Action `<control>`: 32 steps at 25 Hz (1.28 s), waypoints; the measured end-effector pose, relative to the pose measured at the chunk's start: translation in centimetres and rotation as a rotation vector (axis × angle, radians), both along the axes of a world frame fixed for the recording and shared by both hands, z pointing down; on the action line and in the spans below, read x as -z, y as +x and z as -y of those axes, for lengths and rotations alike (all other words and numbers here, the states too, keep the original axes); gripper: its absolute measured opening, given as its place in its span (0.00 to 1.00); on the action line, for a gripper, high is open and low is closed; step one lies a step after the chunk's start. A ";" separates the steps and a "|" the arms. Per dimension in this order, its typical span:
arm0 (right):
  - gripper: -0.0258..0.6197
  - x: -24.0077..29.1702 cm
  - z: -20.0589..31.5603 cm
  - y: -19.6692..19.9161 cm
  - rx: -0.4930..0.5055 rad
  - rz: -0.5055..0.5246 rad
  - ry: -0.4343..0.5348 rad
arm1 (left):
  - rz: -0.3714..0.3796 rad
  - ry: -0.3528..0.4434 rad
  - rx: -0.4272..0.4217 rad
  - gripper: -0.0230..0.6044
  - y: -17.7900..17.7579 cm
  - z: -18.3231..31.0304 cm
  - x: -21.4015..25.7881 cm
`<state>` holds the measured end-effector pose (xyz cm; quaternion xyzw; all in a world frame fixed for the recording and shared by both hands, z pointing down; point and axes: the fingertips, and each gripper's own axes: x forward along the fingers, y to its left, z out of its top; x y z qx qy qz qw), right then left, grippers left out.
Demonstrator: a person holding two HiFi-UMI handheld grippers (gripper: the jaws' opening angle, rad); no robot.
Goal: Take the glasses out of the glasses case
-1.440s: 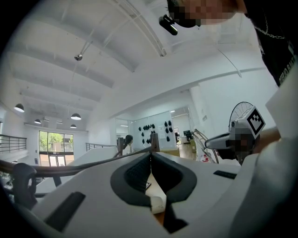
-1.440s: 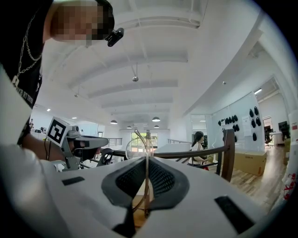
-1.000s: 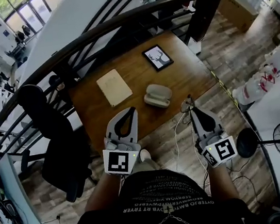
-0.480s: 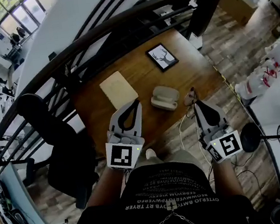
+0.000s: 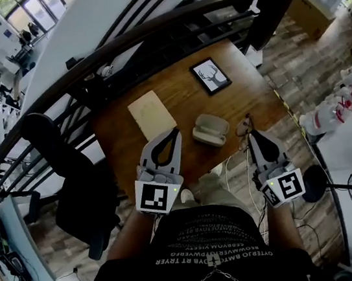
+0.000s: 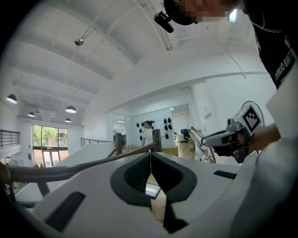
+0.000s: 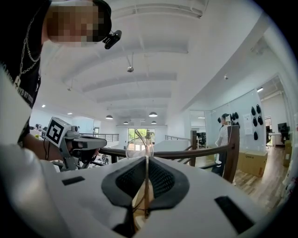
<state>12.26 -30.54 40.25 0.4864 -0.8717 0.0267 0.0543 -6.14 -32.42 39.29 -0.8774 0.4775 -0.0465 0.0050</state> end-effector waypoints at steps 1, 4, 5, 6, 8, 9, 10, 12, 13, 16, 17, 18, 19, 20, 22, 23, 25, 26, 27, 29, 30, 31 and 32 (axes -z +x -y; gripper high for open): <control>0.08 -0.2 0.6 0.1 0.010 0.002 -0.003 | -0.001 -0.005 0.010 0.08 0.1 0.4 -0.1; 0.08 -0.9 2.4 0.1 0.040 0.007 -0.009 | 0.007 -0.004 0.035 0.08 0.2 1.8 -0.3; 0.08 -1.1 3.0 0.2 0.048 0.009 -0.012 | 0.012 -0.001 0.041 0.08 0.3 2.2 -0.3; 0.08 -1.4 3.6 0.2 0.055 0.011 -0.016 | 0.017 0.001 0.047 0.08 0.4 2.6 -0.3; 0.08 -2.0 4.7 0.4 0.067 0.014 -0.029 | 0.019 0.002 0.058 0.08 0.7 3.3 -0.4; 0.08 -2.4 5.2 0.5 0.073 0.013 -0.036 | 0.016 0.000 0.065 0.08 0.9 3.6 -0.6; 0.08 -2.8 5.7 0.6 0.079 0.010 -0.043 | 0.014 -0.004 0.072 0.08 1.0 4.0 -0.7; 0.08 -3.7 6.7 0.7 0.091 0.003 -0.058 | 0.015 -0.011 0.086 0.08 1.0 4.7 -1.2; 0.08 -4.2 7.3 0.7 0.097 -0.001 -0.066 | 0.017 -0.013 0.092 0.08 1.0 5.1 -1.4; 0.08 -6.1 8.6 0.9 0.109 -0.019 -0.100 | 0.016 -0.012 0.106 0.08 1.3 6.0 -1.8; 0.08 -6.9 9.0 1.1 0.110 -0.026 -0.115 | 0.014 -0.011 0.108 0.08 1.4 6.2 -1.8; 0.08 -7.6 9.3 1.2 0.112 -0.033 -0.129 | 0.014 -0.010 0.108 0.08 1.6 6.3 -1.9; 0.08 -8.4 9.7 1.2 0.115 -0.040 -0.143 | 0.019 -0.009 0.108 0.08 1.8 6.5 -1.9; 0.08 -9.1 10.0 1.2 0.119 -0.048 -0.156 | 0.025 -0.007 0.107 0.08 1.9 6.6 -2.0; 0.08 -10.5 10.6 1.0 0.129 -0.065 -0.182 | 0.030 -0.005 0.111 0.08 2.0 6.9 -2.1; 0.08 -11.3 10.8 0.9 0.135 -0.073 -0.196 | 0.027 -0.008 0.115 0.08 2.0 7.0 -2.2; 0.08 -12.7 11.2 0.7 0.147 -0.086 -0.222 | 0.023 -0.015 0.127 0.08 1.8 7.2 -2.4; 0.08 -13.4 11.4 0.6 0.153 -0.090 -0.233 | 0.024 -0.018 0.132 0.08 1.7 7.2 -2.5; 0.08 -14.0 11.6 0.5 0.158 -0.093 -0.244 | 0.025 -0.020 0.138 0.08 1.6 7.3 -2.5; 0.08 -15.0 11.8 0.3 0.167 -0.095 -0.265 | 0.032 -0.021 0.147 0.08 1.3 7.4 -2.7; 0.08 -15.4 11.9 0.3 0.171 -0.095 -0.273 | 0.037 -0.021 0.150 0.08 1.2 7.4 -2.7; 0.08 -15.7 12.0 0.2 0.174 -0.095 -0.280 | 0.041 -0.021 0.153 0.08 1.2 7.4 -2.7; 0.08 -15.9 12.0 0.1 0.178 -0.096 -0.285 | 0.043 -0.023 0.157 0.08 1.0 7.4 -2.7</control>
